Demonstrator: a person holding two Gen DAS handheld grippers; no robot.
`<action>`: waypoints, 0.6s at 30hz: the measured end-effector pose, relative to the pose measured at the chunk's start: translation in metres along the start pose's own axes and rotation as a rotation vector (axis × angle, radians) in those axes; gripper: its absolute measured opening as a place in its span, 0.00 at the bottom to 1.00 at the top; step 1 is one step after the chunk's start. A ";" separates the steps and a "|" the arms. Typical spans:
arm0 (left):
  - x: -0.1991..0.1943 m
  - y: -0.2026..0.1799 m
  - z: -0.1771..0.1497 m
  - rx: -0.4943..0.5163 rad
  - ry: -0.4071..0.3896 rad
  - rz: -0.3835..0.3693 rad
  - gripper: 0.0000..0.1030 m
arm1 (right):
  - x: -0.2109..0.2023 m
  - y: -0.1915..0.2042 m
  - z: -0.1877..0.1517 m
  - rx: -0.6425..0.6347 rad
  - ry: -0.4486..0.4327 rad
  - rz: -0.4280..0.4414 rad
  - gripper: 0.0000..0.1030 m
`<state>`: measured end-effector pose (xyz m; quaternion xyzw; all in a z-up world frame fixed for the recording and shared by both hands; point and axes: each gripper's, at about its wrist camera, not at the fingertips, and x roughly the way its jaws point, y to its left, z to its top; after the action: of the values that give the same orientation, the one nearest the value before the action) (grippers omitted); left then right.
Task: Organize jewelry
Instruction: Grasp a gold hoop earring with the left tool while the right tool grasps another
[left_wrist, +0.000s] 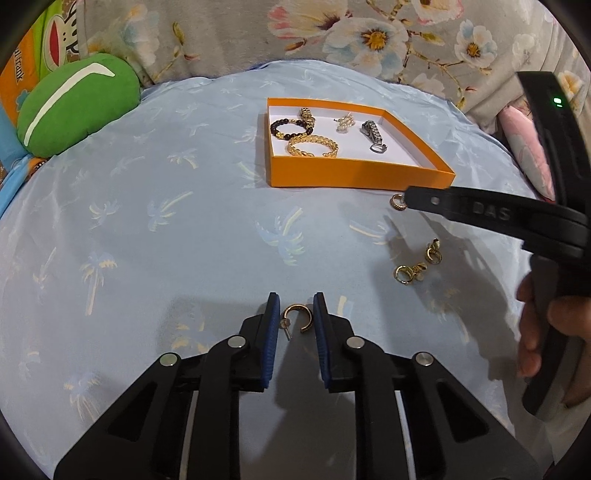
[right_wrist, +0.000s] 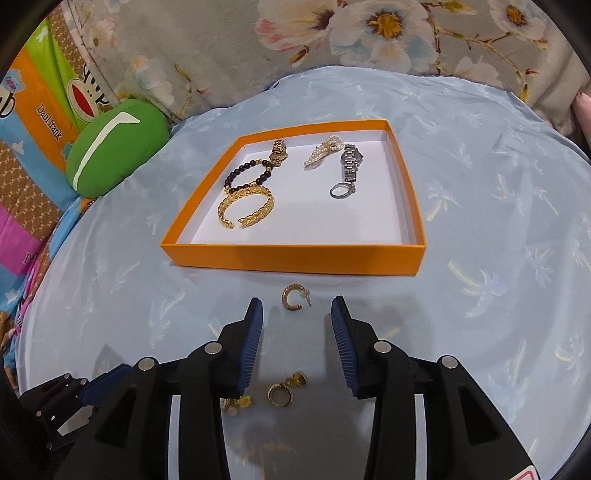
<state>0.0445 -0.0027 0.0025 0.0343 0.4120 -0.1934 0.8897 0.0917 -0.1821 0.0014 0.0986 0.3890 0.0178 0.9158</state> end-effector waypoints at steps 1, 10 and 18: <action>0.000 0.000 -0.001 0.000 0.000 -0.004 0.19 | 0.005 0.002 0.002 -0.007 0.006 -0.003 0.39; -0.005 0.000 -0.006 0.015 0.001 -0.005 0.42 | 0.022 0.014 0.004 -0.080 0.021 -0.058 0.26; -0.004 0.001 -0.006 0.012 -0.003 0.015 0.31 | 0.020 0.011 0.003 -0.077 0.024 -0.057 0.17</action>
<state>0.0385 0.0008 0.0016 0.0426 0.4092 -0.1894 0.8916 0.1080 -0.1693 -0.0083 0.0519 0.4016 0.0081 0.9143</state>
